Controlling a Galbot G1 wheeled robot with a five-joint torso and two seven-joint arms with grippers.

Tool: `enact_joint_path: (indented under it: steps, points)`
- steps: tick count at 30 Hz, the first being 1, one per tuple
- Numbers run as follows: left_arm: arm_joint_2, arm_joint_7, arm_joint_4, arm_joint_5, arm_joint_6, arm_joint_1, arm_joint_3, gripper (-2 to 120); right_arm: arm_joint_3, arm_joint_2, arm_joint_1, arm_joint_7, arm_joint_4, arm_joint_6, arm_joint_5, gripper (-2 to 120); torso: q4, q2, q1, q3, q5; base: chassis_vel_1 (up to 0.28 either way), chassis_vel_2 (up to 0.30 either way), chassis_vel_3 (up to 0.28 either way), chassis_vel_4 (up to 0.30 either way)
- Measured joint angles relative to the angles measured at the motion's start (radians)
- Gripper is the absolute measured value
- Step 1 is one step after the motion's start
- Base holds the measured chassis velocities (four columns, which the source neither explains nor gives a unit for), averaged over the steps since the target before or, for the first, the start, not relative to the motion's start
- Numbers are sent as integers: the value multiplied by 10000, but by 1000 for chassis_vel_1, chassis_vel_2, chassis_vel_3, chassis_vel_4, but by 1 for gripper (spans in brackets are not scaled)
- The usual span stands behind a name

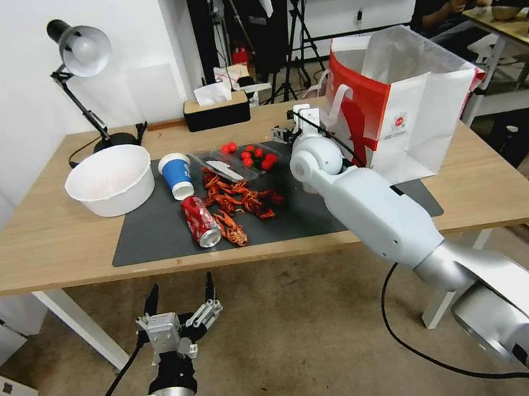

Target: Pick up the trash from the table and place it into the takeout bag.

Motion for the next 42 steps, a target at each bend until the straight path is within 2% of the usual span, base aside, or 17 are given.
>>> enact_joint_path:
  steps: [3,14,30,42]
  points:
    - [0,0,0,0,0,0,0,100,0,0,0,0,0,0,0,100,0,0,0,0,0,0,0,0,0]
    - [42,0,-36,-84,3,23,-79,100,252,427,535,-29,-1179,-408,142,100,0,0,1,0,0,0,0,0,0]
    - [97,5,-90,-93,-29,78,-58,100,360,401,814,52,-1869,-911,-67,100,0,0,-1,-1,0,0,0,0,0]
    - [173,2,-170,-84,-49,117,-59,100,726,784,1052,-540,-2909,-1034,-263,100,1,0,-1,-1,0,0,0,0,0]
